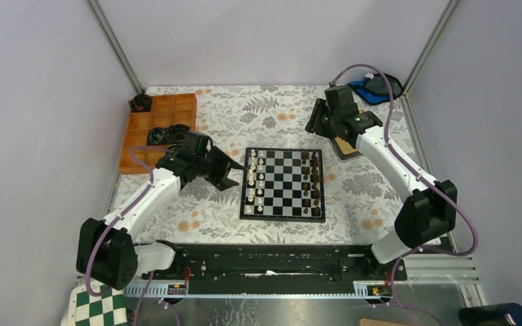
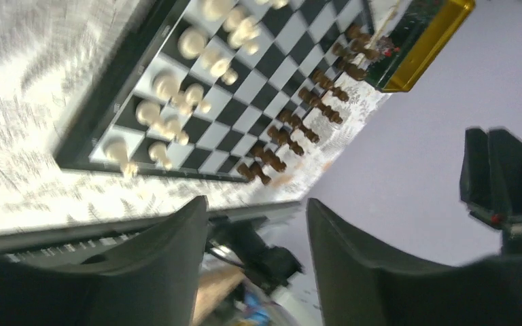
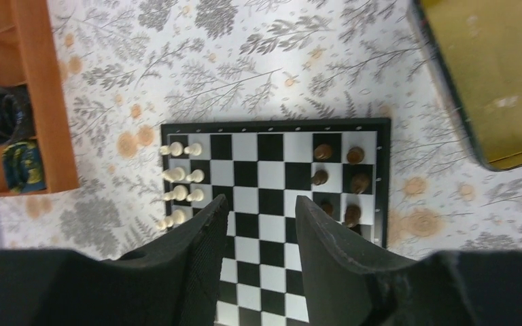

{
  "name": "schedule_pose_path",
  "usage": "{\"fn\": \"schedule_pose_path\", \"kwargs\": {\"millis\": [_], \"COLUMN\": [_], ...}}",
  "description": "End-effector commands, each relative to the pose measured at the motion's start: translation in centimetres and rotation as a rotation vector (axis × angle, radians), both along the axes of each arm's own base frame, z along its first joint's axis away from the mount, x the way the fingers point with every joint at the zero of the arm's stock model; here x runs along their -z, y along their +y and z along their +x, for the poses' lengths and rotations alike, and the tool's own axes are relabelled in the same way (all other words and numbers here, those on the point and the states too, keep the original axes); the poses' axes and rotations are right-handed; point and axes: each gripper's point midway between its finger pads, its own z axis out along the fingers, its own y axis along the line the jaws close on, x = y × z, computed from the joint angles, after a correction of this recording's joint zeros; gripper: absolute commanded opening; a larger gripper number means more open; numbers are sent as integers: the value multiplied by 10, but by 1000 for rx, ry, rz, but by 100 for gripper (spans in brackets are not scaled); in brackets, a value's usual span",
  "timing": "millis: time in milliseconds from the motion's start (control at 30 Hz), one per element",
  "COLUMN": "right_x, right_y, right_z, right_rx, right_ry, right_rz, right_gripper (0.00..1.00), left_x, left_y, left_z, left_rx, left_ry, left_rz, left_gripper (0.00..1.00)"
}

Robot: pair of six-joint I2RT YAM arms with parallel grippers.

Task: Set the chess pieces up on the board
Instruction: Reset both arms

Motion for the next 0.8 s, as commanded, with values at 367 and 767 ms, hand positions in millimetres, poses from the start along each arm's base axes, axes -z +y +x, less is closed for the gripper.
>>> {"fn": "schedule_pose_path", "kwargs": {"millis": [367, 767], "right_x": [-28, -37], "right_y": [-83, -107], "right_z": [24, 4], "right_rx": [192, 262], "right_ry": [-266, -347], "right_rz": [-373, -411], "right_gripper": [73, 90], "left_x": [-85, -90], "left_y": [132, 157], "left_z": [95, 121], "left_rx": [-180, -217], "left_ry": [-640, -772], "left_rz": [835, 1038], "left_gripper": [99, 99]}}
